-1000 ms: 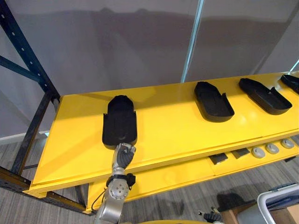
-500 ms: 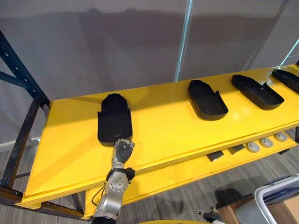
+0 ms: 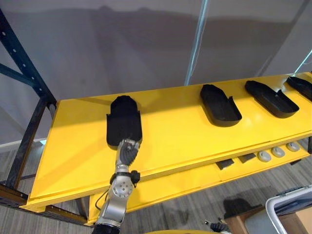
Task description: Walk over and take plastic housings, then place them on the shelf
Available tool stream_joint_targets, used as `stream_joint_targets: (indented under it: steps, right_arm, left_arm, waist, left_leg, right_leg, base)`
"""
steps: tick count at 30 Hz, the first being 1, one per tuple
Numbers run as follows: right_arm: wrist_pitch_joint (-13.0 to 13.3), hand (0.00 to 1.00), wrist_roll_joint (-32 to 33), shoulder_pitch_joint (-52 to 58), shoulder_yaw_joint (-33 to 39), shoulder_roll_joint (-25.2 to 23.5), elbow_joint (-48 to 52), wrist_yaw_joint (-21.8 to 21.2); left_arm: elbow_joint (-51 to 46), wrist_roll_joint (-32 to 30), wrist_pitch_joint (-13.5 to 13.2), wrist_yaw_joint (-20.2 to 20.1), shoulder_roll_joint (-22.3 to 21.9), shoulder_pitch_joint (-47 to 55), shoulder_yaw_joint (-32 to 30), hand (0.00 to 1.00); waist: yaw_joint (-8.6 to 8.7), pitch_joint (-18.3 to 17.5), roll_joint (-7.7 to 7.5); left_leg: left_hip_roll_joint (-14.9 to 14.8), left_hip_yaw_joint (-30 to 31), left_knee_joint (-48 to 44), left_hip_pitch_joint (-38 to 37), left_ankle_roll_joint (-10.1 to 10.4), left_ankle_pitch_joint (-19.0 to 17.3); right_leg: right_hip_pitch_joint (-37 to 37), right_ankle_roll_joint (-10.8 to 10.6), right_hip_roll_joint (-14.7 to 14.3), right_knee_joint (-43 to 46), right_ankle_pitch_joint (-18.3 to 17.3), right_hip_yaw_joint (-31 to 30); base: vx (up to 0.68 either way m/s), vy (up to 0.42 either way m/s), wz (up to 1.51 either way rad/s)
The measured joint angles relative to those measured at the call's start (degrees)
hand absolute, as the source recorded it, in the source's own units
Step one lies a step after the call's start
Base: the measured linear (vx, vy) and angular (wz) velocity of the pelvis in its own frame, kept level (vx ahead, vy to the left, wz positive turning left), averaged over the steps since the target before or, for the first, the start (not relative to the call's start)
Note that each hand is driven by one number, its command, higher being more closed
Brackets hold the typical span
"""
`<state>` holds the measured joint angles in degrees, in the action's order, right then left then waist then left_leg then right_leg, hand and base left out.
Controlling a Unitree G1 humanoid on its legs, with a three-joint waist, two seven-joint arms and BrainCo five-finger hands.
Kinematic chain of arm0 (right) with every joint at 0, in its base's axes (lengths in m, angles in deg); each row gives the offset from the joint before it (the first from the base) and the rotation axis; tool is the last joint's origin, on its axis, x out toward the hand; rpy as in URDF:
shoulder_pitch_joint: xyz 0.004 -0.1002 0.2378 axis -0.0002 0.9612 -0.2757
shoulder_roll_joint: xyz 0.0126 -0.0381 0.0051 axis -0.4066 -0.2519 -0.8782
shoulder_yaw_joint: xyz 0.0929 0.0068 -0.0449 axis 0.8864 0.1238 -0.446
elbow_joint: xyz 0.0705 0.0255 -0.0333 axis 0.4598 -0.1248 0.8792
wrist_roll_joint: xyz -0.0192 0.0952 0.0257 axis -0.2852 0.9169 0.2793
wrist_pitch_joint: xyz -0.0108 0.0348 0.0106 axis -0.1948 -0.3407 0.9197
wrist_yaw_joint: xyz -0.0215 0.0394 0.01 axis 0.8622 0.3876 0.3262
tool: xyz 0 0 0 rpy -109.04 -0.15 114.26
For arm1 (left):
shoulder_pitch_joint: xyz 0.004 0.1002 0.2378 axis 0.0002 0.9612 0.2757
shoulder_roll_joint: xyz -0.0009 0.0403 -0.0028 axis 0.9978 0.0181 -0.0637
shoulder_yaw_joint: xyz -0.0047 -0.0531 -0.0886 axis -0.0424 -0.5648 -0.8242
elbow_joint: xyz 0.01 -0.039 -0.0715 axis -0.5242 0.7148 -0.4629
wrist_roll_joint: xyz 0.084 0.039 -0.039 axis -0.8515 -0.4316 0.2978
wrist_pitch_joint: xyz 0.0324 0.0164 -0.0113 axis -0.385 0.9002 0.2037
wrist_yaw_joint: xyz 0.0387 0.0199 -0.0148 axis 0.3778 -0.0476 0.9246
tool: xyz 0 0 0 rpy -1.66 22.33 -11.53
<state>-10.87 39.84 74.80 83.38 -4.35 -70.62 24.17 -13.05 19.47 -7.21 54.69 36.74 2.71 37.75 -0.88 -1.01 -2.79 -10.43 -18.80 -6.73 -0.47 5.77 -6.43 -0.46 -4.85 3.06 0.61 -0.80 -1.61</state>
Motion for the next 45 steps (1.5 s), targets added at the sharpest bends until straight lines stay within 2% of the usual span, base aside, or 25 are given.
stream_joint_targets:
  steps: [3, 6, 8, 14, 17, 22, 25, 30, 32, 34, 38, 43, 45]
  right_arm:
    - [0.40, 0.00, 0.06, 0.07, -0.49, 0.07, -0.01, 0.04]
    - [0.54, 0.00, 0.10, 0.00, -0.66, -0.58, -0.07, 0.13]
    - [0.53, 0.00, 0.11, 0.08, -0.69, -0.54, -0.12, 0.18]
    - [0.55, 0.00, 0.41, 0.05, -2.96, -0.36, -0.44, 1.32]
    - [0.52, 0.00, 0.54, 0.39, -5.05, 0.15, -0.78, 1.44]
    - [0.04, 0.00, 0.51, -0.22, -6.48, 0.62, -1.22, 1.55]
    - [-0.16, 0.00, 0.51, -0.48, -6.34, 0.77, -1.15, 1.58]
    - [-1.07, 0.00, 0.51, -0.47, -5.79, 2.29, 0.69, 1.63]
    - [-1.06, 0.00, 0.51, -0.49, -4.29, 3.04, 1.19, 1.78]
    - [-1.08, 0.00, 0.51, -0.54, -4.07, 3.34, 1.28, 2.17]
    - [-1.06, 0.00, 0.53, -0.54, -2.22, 2.85, 1.05, 2.80]
    - [-1.03, 0.00, 0.71, -0.78, -2.01, 2.61, 0.40, 4.00]
    - [-0.97, 0.00, 0.99, -0.76, -2.52, 2.26, 0.38, 4.03]
  left_arm:
    - [-5.24, 2.29, -2.08, 1.99, -0.56, 1.52, -0.59, 1.00]
    - [-10.81, 4.71, -2.52, 4.78, -1.42, 3.48, -3.48, 1.00]
    - [-14.49, 6.60, -3.29, 7.99, -2.27, 5.38, -8.60, 1.00]
    - [-15.74, 11.76, -3.65, 13.91, -3.77, 8.68, -20.68, 1.00]
    - [-8.85, 14.11, -2.99, 15.48, -4.06, 9.01, -24.54, 1.00]
    - [7.59, 17.52, 1.46, 14.04, -5.95, 10.69, -29.59, 1.00]
    - [12.10, 17.79, 0.47, 13.69, -5.97, 10.40, -31.91, 1.00]
    - [23.04, 17.76, -0.70, 12.33, -3.29, 6.39, -36.62, 1.00]
    - [28.92, 17.75, -1.08, 11.41, -2.28, 4.34, -38.31, 1.00]
    - [30.84, 17.70, -1.46, 10.95, -2.22, 3.20, -38.89, 1.00]
    - [32.03, 17.67, -2.31, 10.48, -2.11, 2.08, -40.36, 1.00]
    - [32.56, 18.07, -2.52, 14.60, -2.12, 1.27, -39.51, 1.00]
    - [29.08, 19.18, -2.20, 16.16, -2.17, 2.00, -37.71, 1.00]
  waist:
    - [-0.04, 0.01, 0.17]
    - [-0.04, 0.03, -0.01]
    - [-0.27, 0.06, 0.00]
    - [-0.73, 0.38, 0.09]
    - [-1.55, 0.56, -0.24]
    - [-1.64, 0.56, -0.28]
    - [-1.64, 0.62, 0.02]
    - [-1.62, 0.54, 2.17]
    - [-1.56, 0.55, 4.08]
    - [-1.57, 0.55, 4.53]
    - [-1.64, 0.51, 4.46]
    - [-1.73, 0.54, 4.11]
    - [-1.89, 1.08, 3.20]
  left_leg:
    - [-0.62, 0.53, -3.00, 0.98, -0.01, -1.73]
    - [-0.69, 1.65, -4.43, 2.08, -0.16, -2.45]
    - [-0.88, 2.24, -5.48, 2.58, -0.17, -2.96]
    - [-1.23, 3.60, -6.39, 2.55, -0.26, -3.56]
    - [-1.30, 4.45, -8.24, 3.28, -0.28, -4.45]
    - [-1.43, 4.59, -8.51, 3.50, -0.55, -4.63]
    - [-1.42, 4.58, -8.93, 3.31, -0.59, -4.72]
    - [-1.18, 4.33, -8.91, 2.47, -0.61, -4.88]
    - [-0.54, 4.16, -7.22, 1.46, -0.68, -4.47]
    - [-0.36, 3.94, -6.03, 1.32, -0.34, -3.85]
    - [-0.19, 3.99, -3.76, 0.54, 0.04, -2.37]
    - [0.71, 4.41, -1.20, -0.91, 0.02, -1.17]
    - [0.71, 4.45, -1.44, -0.46, -0.08, -1.27]
  right_leg:
    - [-0.22, -0.02, -0.13, 0.71, -0.70, 0.24]
    - [-0.24, 0.00, 0.00, 1.37, -1.26, 1.55]
    - [-0.42, 0.08, -0.03, 1.40, -1.42, 1.98]
    - [-1.74, 0.14, 0.05, 1.47, -1.86, 3.44]
    - [-2.14, 0.65, -0.15, 2.38, -2.93, 4.59]
    - [-2.20, 0.96, -0.23, 2.58, -3.32, 5.06]
    - [-2.19, 0.86, -0.14, 3.52, -4.10, 5.08]
    - [-2.16, 0.93, 0.25, 4.39, -4.47, 5.36]
    - [-2.11, 0.89, 0.68, 4.31, -4.46, 5.26]
    - [-1.69, 0.79, 0.76, 4.19, -4.40, 5.35]
    - [-1.40, 0.82, 0.69, 3.87, -4.28, 5.59]
    - [-2.68, 0.63, 0.99, 2.18, -3.85, 6.36]
    - [-3.39, 0.59, 1.03, 2.03, -3.89, 6.47]
  base:
    - [0.01, 0.002, 0.06]
    - [0.02, 0.005, 0.18]
    - [0.03, 0.002, 0.09]
    - [0.02, 0.001, 0.14]
    - [-0.01, -0.005, 0.18]
    - [0.00, -0.004, 0.06]
    - [0.00, 0.000, 0.00]
    - [-0.02, 0.007, -0.01]
    - [-0.04, 0.019, -0.03]
    - [0.00, 0.000, 0.00]
    - [0.02, -0.012, 0.03]
    - [0.04, -0.003, 0.07]
    - [0.03, 0.005, 0.05]
